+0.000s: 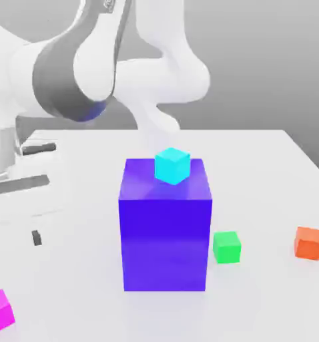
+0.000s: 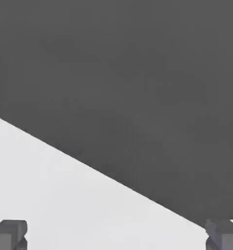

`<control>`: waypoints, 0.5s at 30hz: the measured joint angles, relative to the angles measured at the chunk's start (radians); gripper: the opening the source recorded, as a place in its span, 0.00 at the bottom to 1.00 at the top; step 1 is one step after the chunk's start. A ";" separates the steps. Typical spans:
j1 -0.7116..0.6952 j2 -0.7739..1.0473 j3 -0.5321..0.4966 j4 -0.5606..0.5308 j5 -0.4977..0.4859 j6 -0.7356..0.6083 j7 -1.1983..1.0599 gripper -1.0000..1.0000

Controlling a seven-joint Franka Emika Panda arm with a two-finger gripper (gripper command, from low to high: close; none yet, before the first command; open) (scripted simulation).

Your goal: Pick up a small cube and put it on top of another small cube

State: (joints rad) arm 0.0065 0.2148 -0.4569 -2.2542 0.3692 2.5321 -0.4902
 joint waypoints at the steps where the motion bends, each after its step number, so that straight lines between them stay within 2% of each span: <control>1: -0.017 0.032 0.002 0.001 0.005 0.010 -0.038 0.50; 6: -0.102 0.182 0.008 0.004 -0.005 0.065 -0.206 0.50; 10: -0.179 0.322 0.088 0.036 0.067 0.158 -0.289 0.50; 11: -0.195 0.350 0.107 0.043 0.084 0.178 -0.303 0.00; 15: -0.195 0.350 0.107 0.043 0.084 0.176 -0.303 0.00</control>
State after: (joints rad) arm -0.1880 0.5644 -0.3503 -2.2110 0.4529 2.7085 -0.7928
